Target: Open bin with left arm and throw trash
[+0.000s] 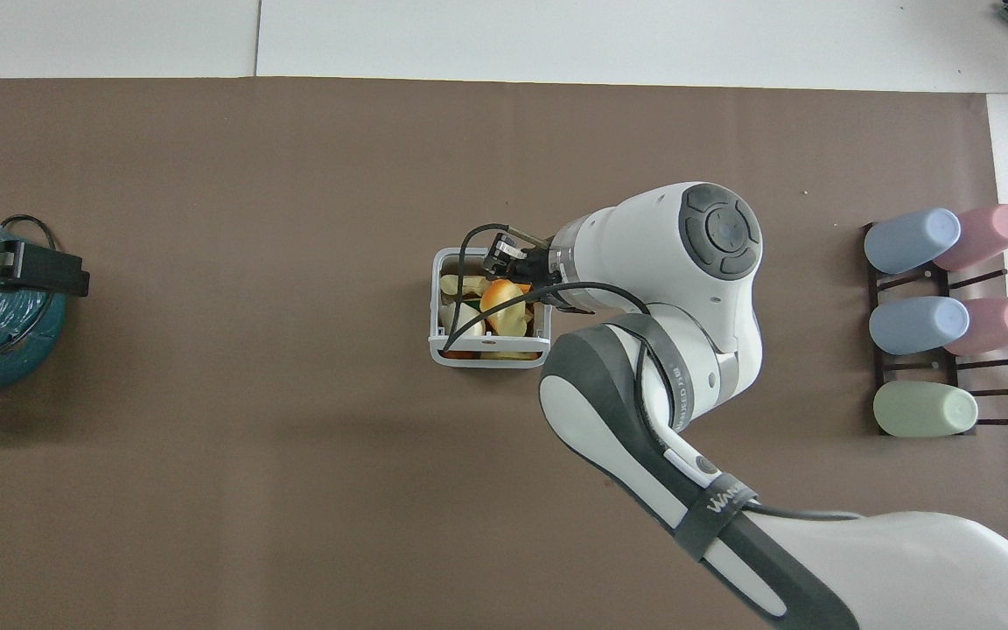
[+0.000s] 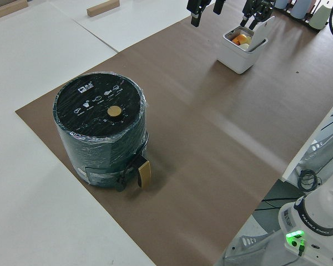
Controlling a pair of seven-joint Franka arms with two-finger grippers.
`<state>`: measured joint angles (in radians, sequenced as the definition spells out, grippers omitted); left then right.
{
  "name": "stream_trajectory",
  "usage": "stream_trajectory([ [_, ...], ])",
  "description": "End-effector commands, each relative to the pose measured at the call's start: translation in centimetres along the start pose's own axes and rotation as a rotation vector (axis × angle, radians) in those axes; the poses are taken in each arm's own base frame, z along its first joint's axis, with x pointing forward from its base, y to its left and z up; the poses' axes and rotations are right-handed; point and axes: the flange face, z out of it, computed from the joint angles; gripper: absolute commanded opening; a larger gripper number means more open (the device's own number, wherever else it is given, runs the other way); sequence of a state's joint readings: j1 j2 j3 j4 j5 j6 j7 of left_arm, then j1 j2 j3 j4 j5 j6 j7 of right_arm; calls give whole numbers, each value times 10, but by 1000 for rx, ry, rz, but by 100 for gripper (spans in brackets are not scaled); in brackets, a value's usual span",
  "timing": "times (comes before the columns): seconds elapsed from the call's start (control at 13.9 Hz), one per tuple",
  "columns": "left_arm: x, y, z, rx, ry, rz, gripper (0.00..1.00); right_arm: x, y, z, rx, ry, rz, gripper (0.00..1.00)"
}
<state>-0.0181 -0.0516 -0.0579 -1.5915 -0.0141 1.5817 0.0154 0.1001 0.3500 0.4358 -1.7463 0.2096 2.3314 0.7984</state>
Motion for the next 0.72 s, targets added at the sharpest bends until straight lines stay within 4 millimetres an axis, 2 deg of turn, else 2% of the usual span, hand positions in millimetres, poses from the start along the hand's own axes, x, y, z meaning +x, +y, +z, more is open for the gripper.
stream_trajectory([
  [0.0, -8, -3, -1, 23, 7, 12, 100, 3, -6, -8, 11, 12, 11, 100],
  [0.22, -7, 1, 0, 23, 10, 15, 100, 15, -1, -44, -36, 126, -63, 100],
  [0.29, -8, 1, 0, 23, 7, 15, 100, 26, 7, -56, -85, 194, -110, 100],
  [0.43, -7, -1, 0, 23, 11, 10, 100, 52, 30, -84, -186, 297, -164, 100],
  [0.65, -8, -3, 0, 23, 5, 10, 100, 83, 79, -144, -329, 328, -260, 100],
])
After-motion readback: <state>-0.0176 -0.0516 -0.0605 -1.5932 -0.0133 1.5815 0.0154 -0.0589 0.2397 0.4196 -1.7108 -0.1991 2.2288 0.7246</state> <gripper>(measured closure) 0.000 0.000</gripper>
